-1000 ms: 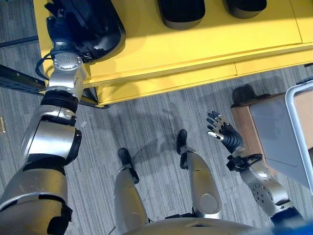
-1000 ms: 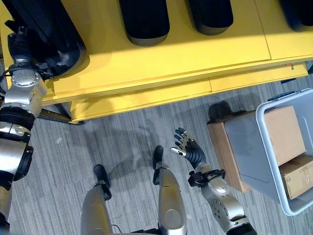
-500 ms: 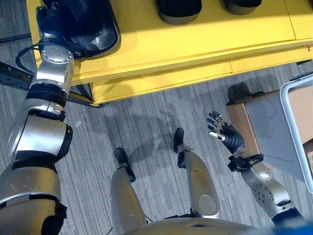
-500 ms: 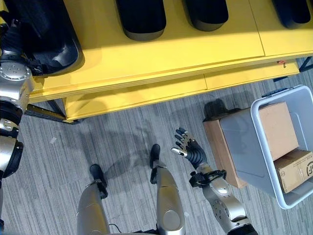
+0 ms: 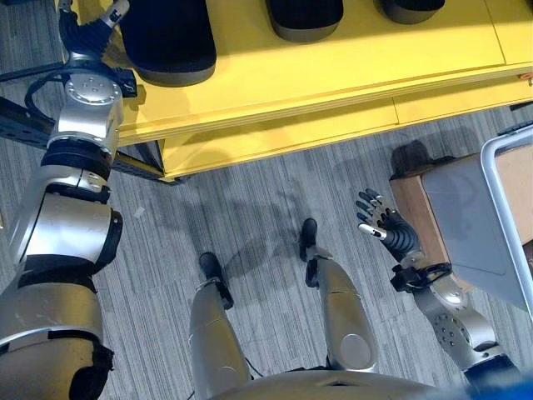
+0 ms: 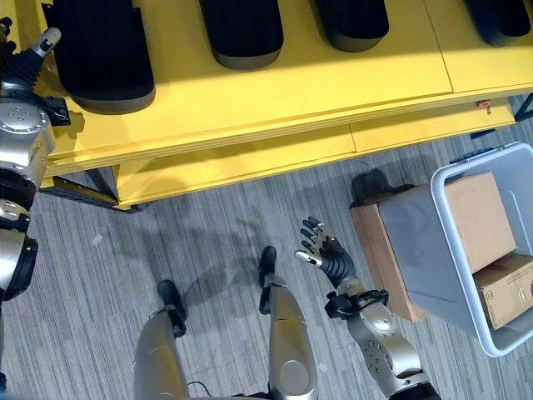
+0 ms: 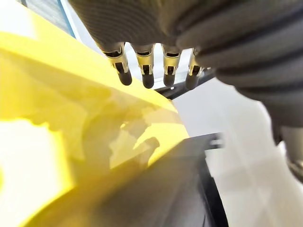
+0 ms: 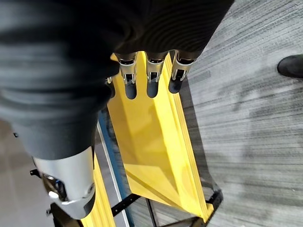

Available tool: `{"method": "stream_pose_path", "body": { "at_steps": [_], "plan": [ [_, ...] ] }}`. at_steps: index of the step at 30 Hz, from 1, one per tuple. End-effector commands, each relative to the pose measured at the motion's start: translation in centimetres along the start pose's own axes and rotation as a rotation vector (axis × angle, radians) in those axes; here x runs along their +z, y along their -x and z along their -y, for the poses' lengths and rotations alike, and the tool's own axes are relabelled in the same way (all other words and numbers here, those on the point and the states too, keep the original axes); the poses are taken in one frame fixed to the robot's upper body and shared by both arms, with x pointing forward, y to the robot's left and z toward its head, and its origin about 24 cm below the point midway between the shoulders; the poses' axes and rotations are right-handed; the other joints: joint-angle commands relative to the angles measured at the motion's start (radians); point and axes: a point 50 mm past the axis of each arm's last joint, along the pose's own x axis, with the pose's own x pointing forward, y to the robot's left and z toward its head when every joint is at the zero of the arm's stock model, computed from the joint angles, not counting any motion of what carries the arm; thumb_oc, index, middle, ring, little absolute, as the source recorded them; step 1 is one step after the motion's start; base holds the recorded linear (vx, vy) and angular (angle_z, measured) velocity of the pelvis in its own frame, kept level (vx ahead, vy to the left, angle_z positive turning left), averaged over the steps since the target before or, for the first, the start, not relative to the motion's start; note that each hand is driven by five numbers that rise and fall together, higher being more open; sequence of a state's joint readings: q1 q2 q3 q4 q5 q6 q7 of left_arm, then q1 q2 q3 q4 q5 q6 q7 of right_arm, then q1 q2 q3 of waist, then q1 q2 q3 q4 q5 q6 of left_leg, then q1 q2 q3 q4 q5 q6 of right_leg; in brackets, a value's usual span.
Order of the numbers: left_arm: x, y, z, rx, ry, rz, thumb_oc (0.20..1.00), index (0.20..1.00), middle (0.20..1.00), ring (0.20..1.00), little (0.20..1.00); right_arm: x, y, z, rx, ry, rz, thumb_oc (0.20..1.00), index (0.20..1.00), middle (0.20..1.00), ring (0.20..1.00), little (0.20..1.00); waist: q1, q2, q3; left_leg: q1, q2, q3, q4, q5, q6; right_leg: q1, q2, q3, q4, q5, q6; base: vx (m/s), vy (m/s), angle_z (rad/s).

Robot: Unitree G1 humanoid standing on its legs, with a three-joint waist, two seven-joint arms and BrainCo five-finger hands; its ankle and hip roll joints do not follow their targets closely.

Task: Move parts from the plastic box to the shelf.

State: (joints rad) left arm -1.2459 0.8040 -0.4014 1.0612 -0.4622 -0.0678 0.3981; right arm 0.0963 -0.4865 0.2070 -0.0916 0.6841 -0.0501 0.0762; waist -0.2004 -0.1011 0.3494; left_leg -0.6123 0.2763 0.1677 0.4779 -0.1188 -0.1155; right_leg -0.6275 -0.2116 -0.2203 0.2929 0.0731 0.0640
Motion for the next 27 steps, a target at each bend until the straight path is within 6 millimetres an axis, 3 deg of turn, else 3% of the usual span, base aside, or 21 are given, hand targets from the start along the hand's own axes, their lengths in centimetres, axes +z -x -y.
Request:
{"method": "stream_pose_path", "body": {
  "at_steps": [1, 8, 13, 16, 19, 20, 22, 25, 26, 27],
  "plan": [
    [2.7, -1.1, -3.5, 0.113, 0.094, 0.095, 1.000, 1.000, 1.000, 1.000, 1.000, 2.0, 0.9, 1.2, -0.027, 0.029, 0.091, 1.000, 1.000, 1.000, 1.000, 1.000, -0.005, 0.014, -0.050, 0.057, 0.024, -0.021, 0.008, -0.019, -0.032, 0.052, -0.076, 0.057, 0.046, -0.041, 0.139, 0.00, 0.000, 0.00],
    [3.6, -1.3, -4.2, 0.127, 0.095, 0.125, 1.000, 1.000, 1.000, 1.000, 1.000, 2.2, 0.9, 1.4, -0.034, 0.040, 0.092, 1.000, 1.000, 1.000, 1.000, 1.000, 0.002, 0.021, -0.056, 0.082, 0.024, -0.021, -0.002, -0.017, -0.035, 0.076, -0.074, 0.058, 0.044, -0.043, 0.139, 0.00, 0.000, 0.00],
    [5.6, -0.9, -4.0, 0.082, 0.061, 0.249, 1.000, 1.000, 1.000, 1.000, 1.000, 2.3, 1.0, 1.9, -0.051, 0.061, 0.087, 1.000, 1.000, 1.000, 1.000, 1.000, 0.016, 0.034, -0.060, 0.139, 0.017, -0.020, -0.035, -0.006, -0.039, 0.136, -0.074, 0.051, 0.026, -0.043, 0.138, 0.00, -0.006, -0.02],
    [7.0, 0.6, -3.2, -0.006, -0.033, 0.412, 1.000, 1.000, 1.000, 1.000, 1.000, 2.2, 1.3, 2.3, -0.065, 0.073, 0.085, 1.000, 1.000, 1.000, 1.000, 1.000, 0.033, 0.042, -0.057, 0.184, 0.011, -0.024, -0.070, 0.010, -0.043, 0.189, -0.079, 0.040, 0.005, -0.041, 0.135, 0.01, -0.029, 0.07],
    [6.6, 2.6, -2.5, -0.069, -0.101, 0.517, 1.000, 1.000, 1.000, 1.000, 1.000, 1.9, 1.7, 2.6, -0.077, 0.078, 0.074, 1.000, 1.000, 1.000, 1.000, 1.000, 0.046, 0.047, -0.053, 0.228, 0.005, -0.025, -0.107, 0.026, -0.048, 0.238, -0.081, 0.030, -0.013, -0.042, 0.133, 0.02, -0.018, 0.15],
    [5.4, 4.7, -1.7, -0.134, -0.135, 0.581, 1.000, 1.000, 1.000, 1.000, 1.000, 1.8, 1.8, 2.6, -0.081, 0.072, 0.078, 1.000, 1.000, 1.000, 1.000, 1.000, 0.054, 0.047, -0.054, 0.259, 0.003, -0.025, -0.130, 0.035, -0.051, 0.268, -0.086, 0.024, -0.021, -0.044, 0.131, 0.03, -0.010, 0.11],
    [3.8, 6.6, -1.0, -0.194, -0.157, 0.598, 1.000, 1.000, 1.000, 1.000, 1.000, 1.7, 2.0, 2.9, -0.095, 0.079, 0.074, 1.000, 1.000, 1.000, 1.000, 1.000, 0.061, 0.042, -0.049, 0.270, -0.003, -0.022, -0.144, 0.063, -0.044, 0.281, -0.092, 0.018, -0.030, -0.027, 0.121, -0.04, -0.002, 0.06],
    [1.9, 10.0, 0.2, -0.287, -0.359, 0.690, 1.000, 1.000, 1.000, 1.000, 1.000, 1.9, 2.2, 3.5, -0.113, 0.098, 0.076, 1.000, 1.000, 1.000, 1.000, 1.000, 0.069, 0.046, -0.052, 0.325, -0.001, -0.015, -0.168, 0.063, -0.048, 0.327, -0.094, 0.013, -0.037, -0.035, 0.123, 0.03, 0.009, 0.14],
    [0.7, 12.1, 1.1, -0.344, -0.278, 0.678, 1.000, 1.000, 1.000, 1.000, 1.000, 2.0, 2.3, 3.6, -0.122, 0.097, 0.085, 1.000, 1.000, 1.000, 1.000, 1.000, 0.075, 0.048, -0.051, 0.341, -0.002, -0.015, -0.172, 0.062, -0.046, 0.342, -0.096, 0.012, -0.040, -0.039, 0.122, 0.02, 0.003, 0.09],
    [0.6, 12.2, 1.0, -0.344, -0.279, 0.675, 1.000, 1.000, 1.000, 1.000, 1.000, 2.0, 2.3, 3.6, -0.121, 0.099, 0.083, 1.000, 1.000, 1.000, 1.000, 1.000, 0.073, 0.049, -0.052, 0.342, -0.001, -0.015, -0.173, 0.062, -0.046, 0.343, -0.095, 0.012, -0.041, -0.039, 0.122, 0.04, 0.011, 0.07]
  ]
}}
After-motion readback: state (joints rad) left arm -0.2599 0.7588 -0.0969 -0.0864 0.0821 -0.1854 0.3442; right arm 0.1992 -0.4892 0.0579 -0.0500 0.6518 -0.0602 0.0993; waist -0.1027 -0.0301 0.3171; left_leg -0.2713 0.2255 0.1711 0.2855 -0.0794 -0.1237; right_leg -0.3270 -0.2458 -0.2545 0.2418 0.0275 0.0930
